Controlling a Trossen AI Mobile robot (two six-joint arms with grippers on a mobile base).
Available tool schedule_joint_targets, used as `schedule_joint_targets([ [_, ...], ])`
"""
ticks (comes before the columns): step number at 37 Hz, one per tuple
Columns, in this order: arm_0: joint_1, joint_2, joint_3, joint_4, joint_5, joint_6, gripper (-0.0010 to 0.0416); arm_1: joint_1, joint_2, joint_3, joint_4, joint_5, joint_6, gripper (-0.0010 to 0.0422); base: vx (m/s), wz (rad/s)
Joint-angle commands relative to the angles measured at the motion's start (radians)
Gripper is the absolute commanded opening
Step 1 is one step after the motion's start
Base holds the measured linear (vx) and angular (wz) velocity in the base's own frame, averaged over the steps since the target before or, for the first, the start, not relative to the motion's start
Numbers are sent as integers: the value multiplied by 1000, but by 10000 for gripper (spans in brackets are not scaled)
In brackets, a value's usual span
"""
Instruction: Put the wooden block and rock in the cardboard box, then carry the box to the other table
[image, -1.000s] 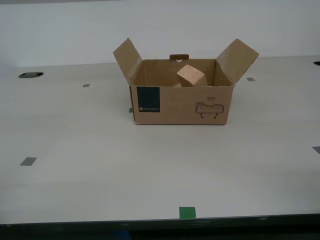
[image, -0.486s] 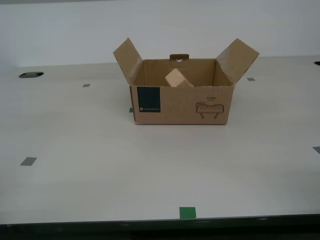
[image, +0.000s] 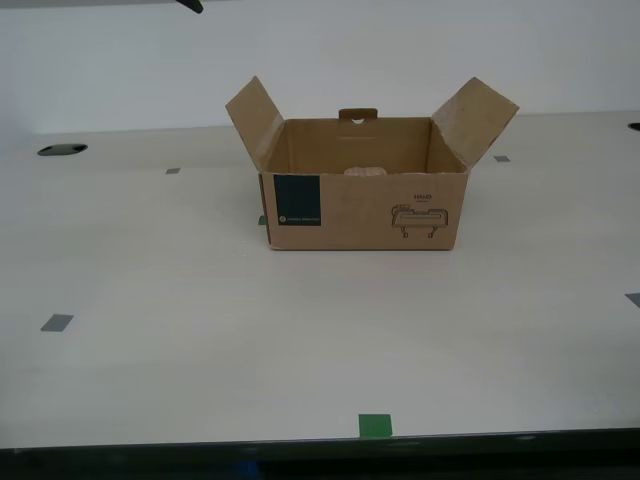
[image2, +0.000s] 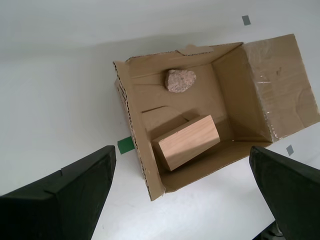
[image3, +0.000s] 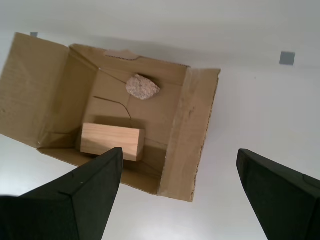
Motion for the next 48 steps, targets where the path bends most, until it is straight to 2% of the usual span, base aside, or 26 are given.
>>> schedule_joint_targets([
  [1, -8, 0, -34, 7, 1, 6, 314, 1, 0, -24, 4, 0, 0, 364, 0, 0],
  [9, -19, 0, -111, 61, -3, 10, 313, 1, 0, -111, 34, 0, -1, 364, 0, 0],
  [15, -29, 32, -141, 99, -73, 24, 308, 3, 16, -174, 102, 1, -27, 364, 0, 0],
  [32, -32, 191, -140, 130, -76, 24, 312, 6, 37, -199, 170, 5, -40, 364, 0, 0],
  [36, -34, 214, -140, 138, -82, 24, 308, 6, 83, -199, 180, 31, -45, 364, 0, 0],
  [43, -35, 256, -139, 146, -90, 24, 297, 5, 169, -199, 187, 42, -45, 364, 0, 0],
  [48, -35, 296, -139, 161, -165, 24, 295, 5, 221, -199, 198, 105, -47, 364, 0, 0],
])
